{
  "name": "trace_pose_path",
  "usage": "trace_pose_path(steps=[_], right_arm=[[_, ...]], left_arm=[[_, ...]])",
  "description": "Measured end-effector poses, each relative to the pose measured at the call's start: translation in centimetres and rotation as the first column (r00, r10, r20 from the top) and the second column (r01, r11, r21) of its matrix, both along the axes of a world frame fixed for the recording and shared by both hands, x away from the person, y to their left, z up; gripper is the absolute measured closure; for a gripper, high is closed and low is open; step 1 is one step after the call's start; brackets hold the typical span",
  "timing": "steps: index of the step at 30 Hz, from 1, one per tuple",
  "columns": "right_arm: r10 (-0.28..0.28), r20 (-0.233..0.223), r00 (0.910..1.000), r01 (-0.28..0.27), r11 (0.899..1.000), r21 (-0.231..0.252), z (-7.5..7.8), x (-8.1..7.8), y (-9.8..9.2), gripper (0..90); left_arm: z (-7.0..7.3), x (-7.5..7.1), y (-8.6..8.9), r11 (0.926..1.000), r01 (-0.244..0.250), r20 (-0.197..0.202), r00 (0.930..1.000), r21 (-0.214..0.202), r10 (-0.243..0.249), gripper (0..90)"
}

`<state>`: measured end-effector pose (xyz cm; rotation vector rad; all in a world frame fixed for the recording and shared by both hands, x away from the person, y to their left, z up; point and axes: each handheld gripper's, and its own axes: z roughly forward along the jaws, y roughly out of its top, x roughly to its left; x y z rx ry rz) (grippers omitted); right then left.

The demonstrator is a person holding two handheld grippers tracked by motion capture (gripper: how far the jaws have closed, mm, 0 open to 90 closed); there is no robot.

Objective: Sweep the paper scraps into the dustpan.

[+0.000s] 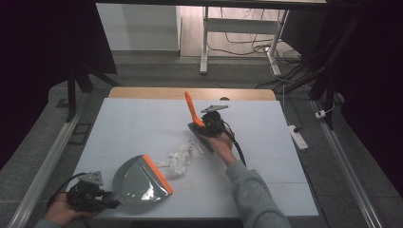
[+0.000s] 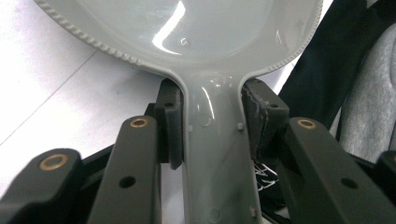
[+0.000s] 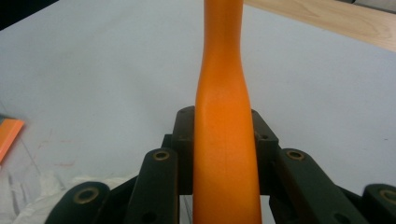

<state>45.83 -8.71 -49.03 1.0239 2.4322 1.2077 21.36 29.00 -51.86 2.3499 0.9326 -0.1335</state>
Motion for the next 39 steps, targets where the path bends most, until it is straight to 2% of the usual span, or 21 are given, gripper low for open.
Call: trace_pose_path(steps=[5, 12, 23, 27, 30, 31, 32, 34, 35, 36, 37, 38, 39], right_arm=[[0.023, -0.015, 0.9996, -0.023, 0.999, -0.027, -0.1, -0.5, 1.2, 70.3], [0.092, -0.022, 0.9955, -0.094, 0.994, -0.060, -0.2, -2.0, 3.2, 70.2], [0.171, -0.036, 0.9846, -0.173, 0.984, -0.046, -0.4, -4.3, 5.7, 70.2], [0.199, -0.048, 0.9787, -0.201, 0.979, -0.019, -0.3, -5.2, 6.6, 70.2], [0.229, -0.050, 0.9721, -0.230, 0.973, -0.015, -0.3, -6.0, 7.5, 70.2], [0.251, -0.053, 0.9665, -0.252, 0.967, -0.019, -0.4, -6.7, 8.3, 70.2], [0.251, -0.053, 0.9665, -0.252, 0.967, -0.019, -0.4, -6.7, 8.3, 70.2], [0.296, -0.045, 0.9540, -0.298, 0.954, -0.026, -0.5, -7.8, 9.4, 70.2], [0.296, -0.045, 0.9540, -0.298, 0.954, -0.026, -0.5, -7.8, 9.4, 70.2], [0.322, -0.047, 0.9456, -0.323, 0.946, -0.018, -0.4, -8.4, 10.0, 70.2], [0.322, -0.047, 0.9456, -0.323, 0.946, -0.018, -0.4, -8.4, 10.0, 70.2], [0.333, -0.052, 0.9414, -0.334, 0.942, -0.009, -0.4, -8.8, 10.3, 70.2], [0.359, -0.056, 0.9317, -0.359, 0.933, 0.013, -0.1, -9.3, 10.7, 70.2]], left_arm=[[-0.2, 0.2, -0.2, 1.0000, -0.004, -0.009, 1.0000, -0.005, 0.004, 61.9], [-0.3, 0.6, -0.5, 1.0000, -0.002, -0.015, 0.9999, -0.007, 0.002, 62.0], [-0.5, 1.1, -1.2, 1.0000, 0.002, -0.021, 0.9998, -0.005, -0.003, 62.1], [-0.5, 1.3, -1.6, 1.0000, 0.008, -0.022, 0.9997, -0.004, -0.008, 62.0], [-0.6, 1.4, -1.7, 0.9999, 0.009, -0.023, 0.9997, -0.005, -0.009, 62.0], [-0.6, 1.4, -1.8, 0.9999, 0.009, -0.024, 0.9997, -0.006, -0.009, 62.0], [-0.6, 1.4, -1.8, 0.9999, 0.009, -0.024, 0.9997, -0.008, -0.009, 62.0], [-0.6, 1.4, -1.9, 0.9999, 0.009, -0.021, 0.9997, -0.009, -0.009, 62.0], [-0.6, 1.4, -1.9, 0.9999, 0.008, -0.019, 0.9998, -0.007, -0.008, 62.0], [-0.6, 1.4, -1.9, 0.9999, 0.006, -0.019, 0.9998, -0.009, -0.007, 62.0], [-0.6, 1.4, -1.9, 0.9999, 0.007, -0.020, 0.9998, -0.010, -0.007, 62.0], [-0.6, 1.4, -1.9, 0.9999, 0.007, -0.019, 0.9998, -0.009, -0.007, 62.0], [-0.6, 1.4, -1.9, 0.9999, 0.007, -0.019, 0.9998, -0.010, -0.007, 62.0]])
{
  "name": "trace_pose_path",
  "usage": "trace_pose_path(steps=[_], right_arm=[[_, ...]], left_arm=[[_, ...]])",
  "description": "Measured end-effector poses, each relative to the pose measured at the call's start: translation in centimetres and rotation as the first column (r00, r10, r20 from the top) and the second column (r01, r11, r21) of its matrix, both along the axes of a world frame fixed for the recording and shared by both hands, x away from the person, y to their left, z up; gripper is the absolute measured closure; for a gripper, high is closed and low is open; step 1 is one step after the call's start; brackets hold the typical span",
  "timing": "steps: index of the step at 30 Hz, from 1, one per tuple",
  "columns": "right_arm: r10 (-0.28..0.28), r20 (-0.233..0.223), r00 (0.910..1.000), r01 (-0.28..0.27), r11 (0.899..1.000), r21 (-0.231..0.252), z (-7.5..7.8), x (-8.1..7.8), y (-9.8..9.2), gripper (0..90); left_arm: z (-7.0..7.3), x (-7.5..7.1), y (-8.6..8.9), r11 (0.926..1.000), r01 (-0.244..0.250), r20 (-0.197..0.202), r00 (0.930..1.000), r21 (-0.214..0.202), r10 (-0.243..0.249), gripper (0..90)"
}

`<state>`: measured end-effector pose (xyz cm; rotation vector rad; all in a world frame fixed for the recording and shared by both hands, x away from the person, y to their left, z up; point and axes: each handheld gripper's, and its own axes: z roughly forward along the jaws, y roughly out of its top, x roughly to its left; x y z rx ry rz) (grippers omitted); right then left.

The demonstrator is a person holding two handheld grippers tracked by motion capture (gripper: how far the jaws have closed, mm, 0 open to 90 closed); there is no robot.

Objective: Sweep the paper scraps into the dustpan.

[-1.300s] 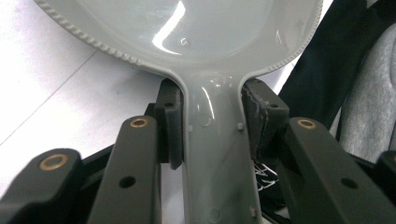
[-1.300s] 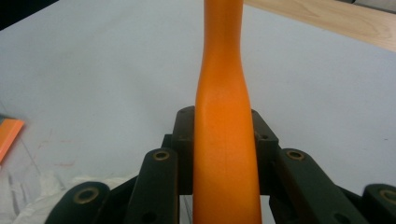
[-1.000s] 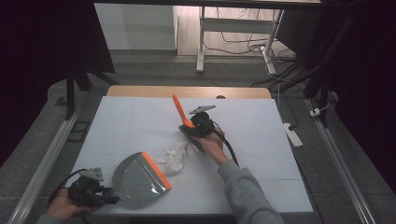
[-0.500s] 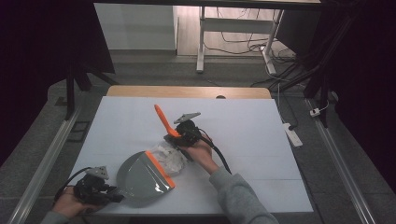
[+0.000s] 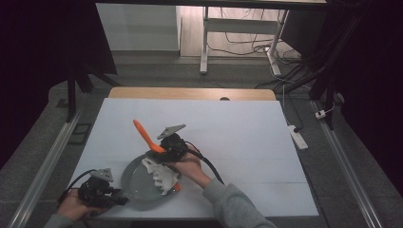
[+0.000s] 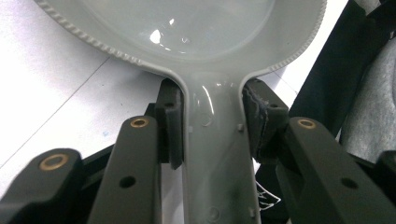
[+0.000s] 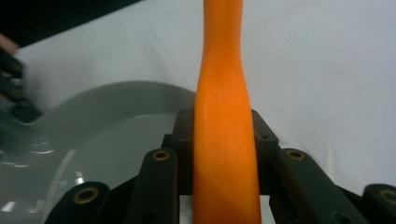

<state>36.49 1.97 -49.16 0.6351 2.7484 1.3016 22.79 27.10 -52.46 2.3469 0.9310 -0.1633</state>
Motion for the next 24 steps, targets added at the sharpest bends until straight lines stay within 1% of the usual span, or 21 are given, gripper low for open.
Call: trace_pose_path(steps=[1, 2, 3, 4, 5, 6, 8, 9, 10, 11, 12, 13, 14, 15, 20, 24], right_arm=[[0.000, 0.000, 1.0000, 0.000, 1.000, 0.000, 0.0, 0.0, 0.0, 70.2], [0.014, 0.011, 0.9998, -0.014, 1.000, 0.013, 0.2, -0.2, 0.0, 70.2], [0.010, 0.033, 0.9994, -0.011, 0.999, 0.039, 1.0, -0.2, -0.3, 70.2], [-0.003, 0.044, 0.9990, 0.001, 0.998, 0.055, 1.5, -0.1, -0.6, 70.2], [-0.021, 0.052, 0.9984, 0.017, 0.998, 0.068, 1.9, 0.1, -1.0, 70.2], [-0.021, 0.052, 0.9984, 0.017, 0.998, 0.068, 1.9, 0.1, -1.0, 70.2], [-0.058, 0.066, 0.9961, 0.052, 0.995, 0.089, 2.7, 0.6, -2.0, 70.2], [-0.097, 0.076, 0.9924, 0.090, 0.991, 0.098, 3.3, 1.2, -3.1, 70.2], [-0.097, 0.076, 0.9924, 0.090, 0.991, 0.098, 3.3, 1.2, -3.1, 70.2], [-0.112, 0.089, 0.9897, 0.104, 0.990, 0.098, 3.5, 1.5, -3.6, 70.2], [-0.129, 0.100, 0.9866, 0.120, 0.988, 0.094, 3.6, 1.8, -4.0, 70.2], [-0.154, 0.120, 0.9808, 0.145, 0.986, 0.082, 3.7, 2.4, -4.8, 70.2], [-0.154, 0.120, 0.9808, 0.145, 0.986, 0.082, 3.7, 2.4, -4.8, 70.2], [-0.168, 0.123, 0.9782, 0.159, 0.984, 0.077, 3.6, 2.8, -5.2, 70.2], [-0.232, 0.105, 0.9671, 0.229, 0.973, 0.044, 2.7, 4.6, -6.6, 70.2], [-0.262, 0.091, 0.9607, 0.260, 0.965, 0.030, 1.9, 5.8, -7.0, 70.2]], left_arm=[[0.0, 0.0, 0.0, 1.0000, 0.000, 0.000, 1.0000, -0.001, 0.000, 62.0], [0.0, 0.0, 0.0, 1.0000, -0.001, 0.000, 1.0000, -0.002, 0.001, 62.0], [0.0, 0.0, 0.0, 1.0000, -0.001, 0.000, 1.0000, -0.003, 0.001, 62.0], [0.0, 0.0, 0.0, 1.0000, -0.002, 0.000, 1.0000, -0.002, 0.002, 62.0], [0.0, 0.0, 0.0, 1.0000, -0.003, 0.000, 1.0000, -0.003, 0.003, 62.0], [0.0, 0.0, 0.0, 1.0000, -0.003, 0.000, 1.0000, -0.002, 0.003, 62.0], [0.0, 0.0, 0.0, 1.0000, -0.003, -0.001, 1.0000, -0.002, 0.003, 62.0], [0.0, 0.0, 0.0, 1.0000, -0.003, -0.001, 1.0000, -0.003, 0.003, 62.0], [0.0, 0.0, 0.0, 1.0000, -0.003, -0.001, 1.0000, -0.003, 0.003, 62.0], [0.0, 0.0, 0.1, 1.0000, -0.003, -0.001, 1.0000, -0.004, 0.003, 62.0], [0.0, 0.0, 0.1, 1.0000, -0.003, -0.002, 1.0000, -0.004, 0.003, 62.0], [0.0, 0.0, 0.0, 1.0000, -0.004, -0.002, 1.0000, -0.003, 0.004, 62.0], [0.0, 0.0, 0.0, 1.0000, -0.005, -0.001, 1.0000, -0.003, 0.005, 62.0], [0.0, 0.0, 0.0, 1.0000, -0.005, -0.001, 1.0000, -0.003, 0.005, 62.0], [0.0, -0.1, 0.1, 1.0000, -0.007, -0.001, 1.0000, -0.007, 0.007, 62.0], [0.0, -0.1, 0.2, 0.9999, -0.008, -0.003, 1.0000, -0.010, 0.008, 62.0]])
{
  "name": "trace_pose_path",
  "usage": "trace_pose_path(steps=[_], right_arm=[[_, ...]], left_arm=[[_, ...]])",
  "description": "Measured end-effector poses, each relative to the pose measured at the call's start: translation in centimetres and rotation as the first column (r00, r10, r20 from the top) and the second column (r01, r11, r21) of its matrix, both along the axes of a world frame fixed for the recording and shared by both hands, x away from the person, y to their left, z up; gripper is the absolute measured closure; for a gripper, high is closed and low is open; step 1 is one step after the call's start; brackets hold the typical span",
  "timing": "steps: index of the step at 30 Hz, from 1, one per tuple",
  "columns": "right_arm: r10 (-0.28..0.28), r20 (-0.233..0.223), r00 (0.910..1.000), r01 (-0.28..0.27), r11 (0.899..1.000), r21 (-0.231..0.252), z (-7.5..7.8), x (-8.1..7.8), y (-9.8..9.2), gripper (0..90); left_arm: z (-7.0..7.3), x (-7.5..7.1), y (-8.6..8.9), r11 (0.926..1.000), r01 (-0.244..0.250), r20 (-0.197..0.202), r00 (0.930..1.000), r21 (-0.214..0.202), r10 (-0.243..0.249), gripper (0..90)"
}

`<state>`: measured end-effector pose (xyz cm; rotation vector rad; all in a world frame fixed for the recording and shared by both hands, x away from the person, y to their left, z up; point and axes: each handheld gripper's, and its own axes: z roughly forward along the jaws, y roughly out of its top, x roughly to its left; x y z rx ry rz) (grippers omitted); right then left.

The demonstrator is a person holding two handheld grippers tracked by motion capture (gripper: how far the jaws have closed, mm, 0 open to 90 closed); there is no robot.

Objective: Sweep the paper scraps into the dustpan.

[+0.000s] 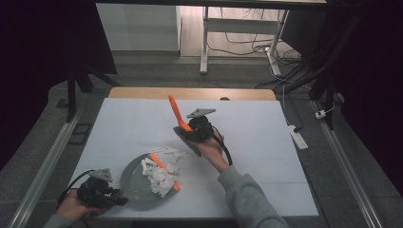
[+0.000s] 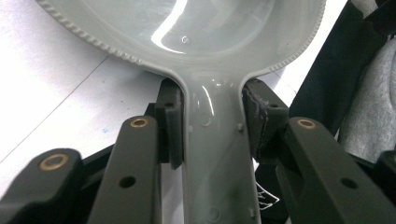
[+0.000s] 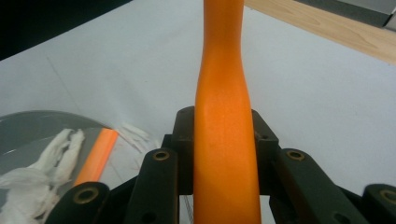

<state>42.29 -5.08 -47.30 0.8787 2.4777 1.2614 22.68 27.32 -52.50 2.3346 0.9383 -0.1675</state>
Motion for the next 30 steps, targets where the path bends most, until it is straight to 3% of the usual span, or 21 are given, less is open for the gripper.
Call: trace_pose_path(steps=[17, 30], right_arm=[[-0.006, -0.014, 0.9999, 0.005, 0.999, -0.034, -0.9, 1.6, 1.4, 70.2], [0.015, -0.038, 0.9991, -0.018, 0.998, -0.068, -1.9, 1.8, 2.7, 70.2]], left_arm=[[-0.1, -0.1, 0.6, 0.9996, -0.027, -0.002, 0.9996, -0.011, 0.027, 61.9], [-0.1, 0.0, 0.5, 0.9994, -0.033, -0.002, 0.9995, -0.008, 0.033, 62.0]])
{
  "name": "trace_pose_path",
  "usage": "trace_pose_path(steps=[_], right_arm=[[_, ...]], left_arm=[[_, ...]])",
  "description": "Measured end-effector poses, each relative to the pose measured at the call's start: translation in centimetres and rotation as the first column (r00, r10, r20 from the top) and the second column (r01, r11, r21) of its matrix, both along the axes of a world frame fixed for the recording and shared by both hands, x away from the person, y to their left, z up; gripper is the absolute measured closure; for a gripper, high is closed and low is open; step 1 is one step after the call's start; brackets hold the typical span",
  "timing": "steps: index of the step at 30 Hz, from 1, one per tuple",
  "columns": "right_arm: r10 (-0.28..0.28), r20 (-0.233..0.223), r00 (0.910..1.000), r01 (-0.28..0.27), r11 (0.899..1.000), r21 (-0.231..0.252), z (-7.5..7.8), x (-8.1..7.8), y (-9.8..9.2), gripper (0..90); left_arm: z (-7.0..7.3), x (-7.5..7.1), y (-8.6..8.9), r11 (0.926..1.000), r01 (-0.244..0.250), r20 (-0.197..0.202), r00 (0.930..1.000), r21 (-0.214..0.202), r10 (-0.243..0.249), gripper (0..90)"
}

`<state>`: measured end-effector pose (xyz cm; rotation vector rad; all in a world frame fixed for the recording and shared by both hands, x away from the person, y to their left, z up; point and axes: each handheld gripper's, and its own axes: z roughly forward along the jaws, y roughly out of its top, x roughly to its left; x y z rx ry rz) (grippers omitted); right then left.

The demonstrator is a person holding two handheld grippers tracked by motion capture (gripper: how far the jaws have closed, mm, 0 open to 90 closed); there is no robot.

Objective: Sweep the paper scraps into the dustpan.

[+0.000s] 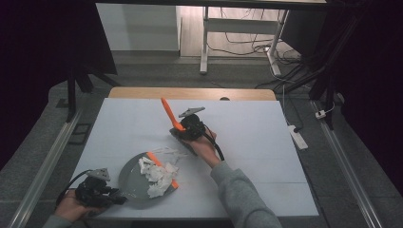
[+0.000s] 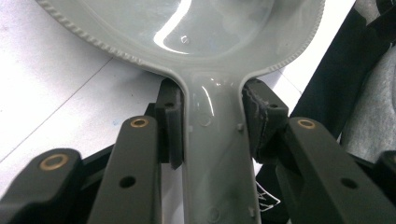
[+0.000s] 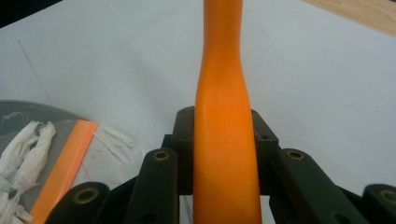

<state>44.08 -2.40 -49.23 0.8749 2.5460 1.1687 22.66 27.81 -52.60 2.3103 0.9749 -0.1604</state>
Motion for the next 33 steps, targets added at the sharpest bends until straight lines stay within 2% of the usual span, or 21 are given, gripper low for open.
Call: trace_pose_path(steps=[9, 15, 18, 20, 21, 22, 24, 27, 28, 30, 33], right_arm=[[0.060, -0.016, 0.9980, -0.061, 0.996, -0.063, -0.3, -1.0, 2.6, 70.2], [0.132, -0.020, 0.9911, -0.133, 0.985, -0.111, -0.4, -2.6, 4.3, 70.2], [0.163, -0.037, 0.9859, -0.166, 0.980, -0.110, -0.3, -3.4, 4.8, 70.2], [0.186, -0.056, 0.9810, -0.190, 0.977, -0.096, -0.3, -4.0, 5.1, 70.2], [0.214, -0.067, 0.9746, -0.219, 0.973, -0.079, -0.2, -4.8, 5.4, 70.2], [0.214, -0.067, 0.9746, -0.219, 0.973, -0.079, -0.2, -4.8, 5.4, 70.2], [0.242, -0.075, 0.9673, -0.247, 0.967, -0.059, -0.2, -5.6, 5.8, 70.2], [0.277, -0.092, 0.9563, -0.279, 0.960, -0.005, 0.2, -6.6, 6.1, 70.2], [0.286, -0.081, 0.9548, -0.286, 0.958, 0.013, 0.4, -6.8, 6.1, 70.2], [0.285, -0.054, 0.9570, -0.283, 0.958, 0.046, 1.2, -7.0, 5.8, 70.2], [0.251, -0.009, 0.9679, -0.250, 0.965, 0.079, 2.2, -6.4, 4.9, 70.1]], left_arm=[[0.0, 0.1, -0.1, 1.0000, 0.001, 0.000, 1.0000, 0.000, -0.001, 62.0], [0.0, 0.2, -0.1, 1.0000, -0.001, -0.001, 1.0000, 0.000, 0.001, 62.0], [0.0, 0.2, -0.2, 1.0000, -0.002, -0.002, 1.0000, -0.002, 0.002, 62.0], [0.0, 0.2, -0.2, 1.0000, -0.002, -0.001, 1.0000, 0.000, 0.002, 62.0], [0.0, 0.2, -0.2, 1.0000, -0.001, -0.002, 1.0000, 0.001, 0.001, 62.0], [0.0, 0.2, -0.2, 1.0000, -0.003, -0.001, 1.0000, 0.001, 0.003, 62.0], [0.0, 0.3, -0.2, 1.0000, -0.002, -0.001, 1.0000, 0.001, 0.002, 62.0], [0.0, 0.2, -0.2, 1.0000, -0.003, -0.001, 1.0000, 0.001, 0.003, 62.0], [0.0, 0.2, -0.2, 1.0000, -0.003, -0.001, 1.0000, 0.000, 0.003, 62.0], [0.0, 0.2, -0.2, 1.0000, -0.004, 0.000, 1.0000, 0.000, 0.004, 62.0], [0.0, 0.2, -0.2, 1.0000, -0.003, 0.000, 1.0000, 0.000, 0.003, 62.0]])
